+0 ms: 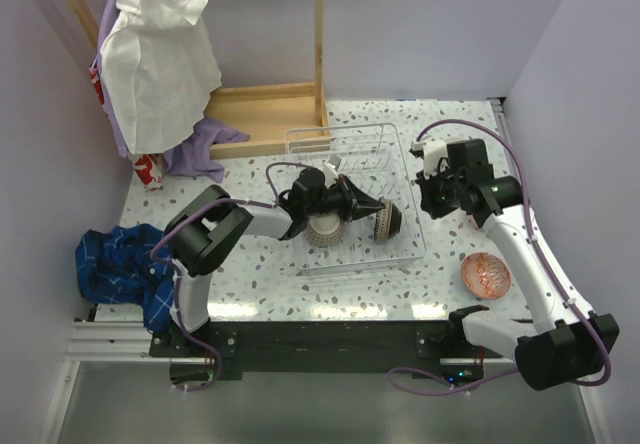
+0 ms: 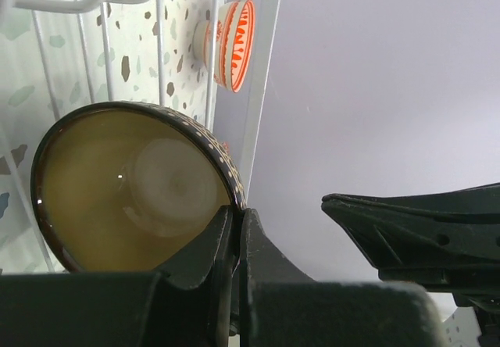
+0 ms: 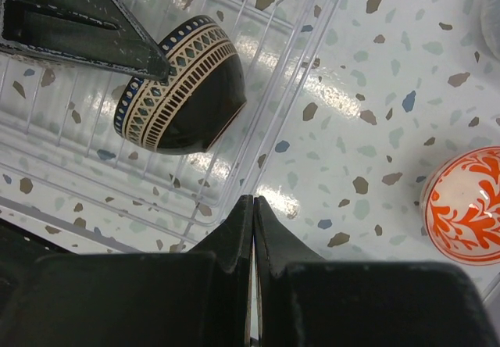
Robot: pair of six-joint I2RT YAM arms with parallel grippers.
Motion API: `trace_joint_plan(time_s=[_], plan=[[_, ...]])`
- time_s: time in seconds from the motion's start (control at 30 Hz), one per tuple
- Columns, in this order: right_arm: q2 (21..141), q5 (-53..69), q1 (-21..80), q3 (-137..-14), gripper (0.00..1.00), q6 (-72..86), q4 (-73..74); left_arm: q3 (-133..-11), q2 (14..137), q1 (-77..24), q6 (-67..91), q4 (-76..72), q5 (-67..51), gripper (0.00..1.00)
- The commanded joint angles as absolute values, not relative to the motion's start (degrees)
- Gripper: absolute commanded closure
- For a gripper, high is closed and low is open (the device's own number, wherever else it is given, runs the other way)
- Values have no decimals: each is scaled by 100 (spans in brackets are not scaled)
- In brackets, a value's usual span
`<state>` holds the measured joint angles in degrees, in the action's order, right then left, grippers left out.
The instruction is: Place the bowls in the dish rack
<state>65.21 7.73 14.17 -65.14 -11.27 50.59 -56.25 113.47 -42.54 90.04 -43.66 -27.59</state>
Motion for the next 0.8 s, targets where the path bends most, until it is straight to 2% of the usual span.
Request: trace_joint_plan(time_s=[0.0, 0.07, 0.13, 0.17, 0.2, 0.67, 0.77], plan=[[6627, 958, 1476, -6557, 100, -1020, 4834, -5379, 11075, -4166, 9036, -3306, -2707, 100], [6671, 967, 1485, -6565, 100, -1011, 4755, -5344, 10969, -4087, 9009, -3051, -2777, 100], [6767, 976, 1529, -6592, 100, -993, 4694, -5247, 10864, -4078, 8965, -3067, -2777, 87], [6794, 976, 1547, -6600, 100, -993, 4685, -5212, 10837, -4087, 8965, -3154, -2777, 71], [6811, 976, 1590, -6627, 100, -984, 4658, -5186, 10793, -4078, 8913, -3234, -2777, 67], [6978, 1055, 1898, -6513, 100, -1002, 4500, -5351, 10248, -3657, 8017, -3243, -3067, 59], [7005, 1063, 2091, -6434, 100, -1011, 4439, -5510, 10125, -3586, 7779, -3138, -3129, 50]])
